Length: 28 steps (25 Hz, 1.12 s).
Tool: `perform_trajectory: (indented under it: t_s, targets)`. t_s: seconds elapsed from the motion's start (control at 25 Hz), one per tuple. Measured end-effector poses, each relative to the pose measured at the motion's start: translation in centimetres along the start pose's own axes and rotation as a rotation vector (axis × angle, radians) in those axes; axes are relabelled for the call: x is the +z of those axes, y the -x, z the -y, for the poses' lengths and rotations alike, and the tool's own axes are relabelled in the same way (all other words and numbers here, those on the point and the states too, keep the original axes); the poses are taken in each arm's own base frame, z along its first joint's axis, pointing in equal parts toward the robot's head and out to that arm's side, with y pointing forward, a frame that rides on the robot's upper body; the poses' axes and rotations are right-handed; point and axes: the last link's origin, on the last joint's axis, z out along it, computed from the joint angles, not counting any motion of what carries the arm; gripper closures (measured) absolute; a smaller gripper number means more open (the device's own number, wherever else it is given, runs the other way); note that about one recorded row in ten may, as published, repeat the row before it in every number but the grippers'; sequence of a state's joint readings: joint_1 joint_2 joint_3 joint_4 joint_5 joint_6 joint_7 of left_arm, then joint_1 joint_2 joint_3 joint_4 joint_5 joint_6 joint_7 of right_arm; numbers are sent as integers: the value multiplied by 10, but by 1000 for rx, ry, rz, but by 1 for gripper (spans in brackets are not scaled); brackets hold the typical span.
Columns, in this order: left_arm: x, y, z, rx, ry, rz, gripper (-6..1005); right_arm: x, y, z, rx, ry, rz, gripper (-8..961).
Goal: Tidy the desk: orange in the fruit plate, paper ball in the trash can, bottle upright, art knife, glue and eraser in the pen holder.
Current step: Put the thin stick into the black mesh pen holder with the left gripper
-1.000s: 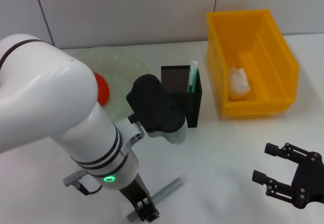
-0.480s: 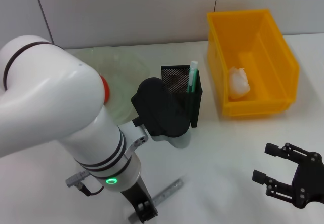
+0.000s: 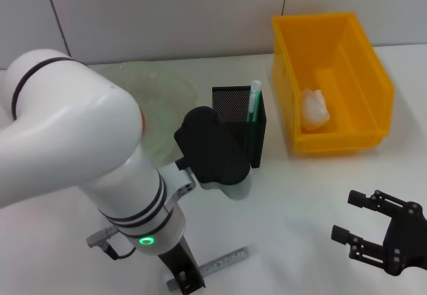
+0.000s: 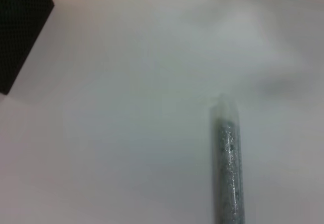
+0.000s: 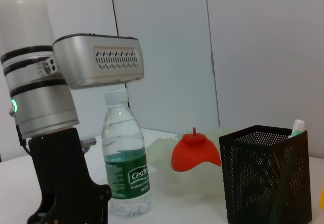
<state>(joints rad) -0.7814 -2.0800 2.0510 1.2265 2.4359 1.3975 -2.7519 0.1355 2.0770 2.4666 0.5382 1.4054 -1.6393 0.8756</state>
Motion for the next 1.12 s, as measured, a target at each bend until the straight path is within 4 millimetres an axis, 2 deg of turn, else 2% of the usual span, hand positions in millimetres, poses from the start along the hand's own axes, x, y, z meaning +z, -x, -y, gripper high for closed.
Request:
perform_trajectory:
  t_s: [0.68, 0.84, 0.92, 1.0, 1.04, 1.08, 1.12]
  targets:
    - [-7, -7, -4, 41, 1, -35, 826, -2, 0, 1, 10, -9, 2, 226]
    - [-23, -15, -6, 49, -8, -113, 826, -7, 1, 5, 24, -48, 17, 226]
    - [-23, -15, -6, 49, -8, -113, 825, -11, 2, 9, 32, -81, 29, 226]
    - [-57, -21, -1, 42, -45, -280, 825, -15, 4, 13, 43, -115, 43, 226]
    - [-67, -22, 0, 42, -64, -331, 825, -17, 4, 14, 49, -133, 50, 226]
    - [-67, -22, 0, 42, -64, -331, 825, -18, 4, 15, 53, -144, 55, 226]
    - [-80, -24, 1, 45, -99, -417, 825, -20, 5, 16, 57, -154, 59, 226]
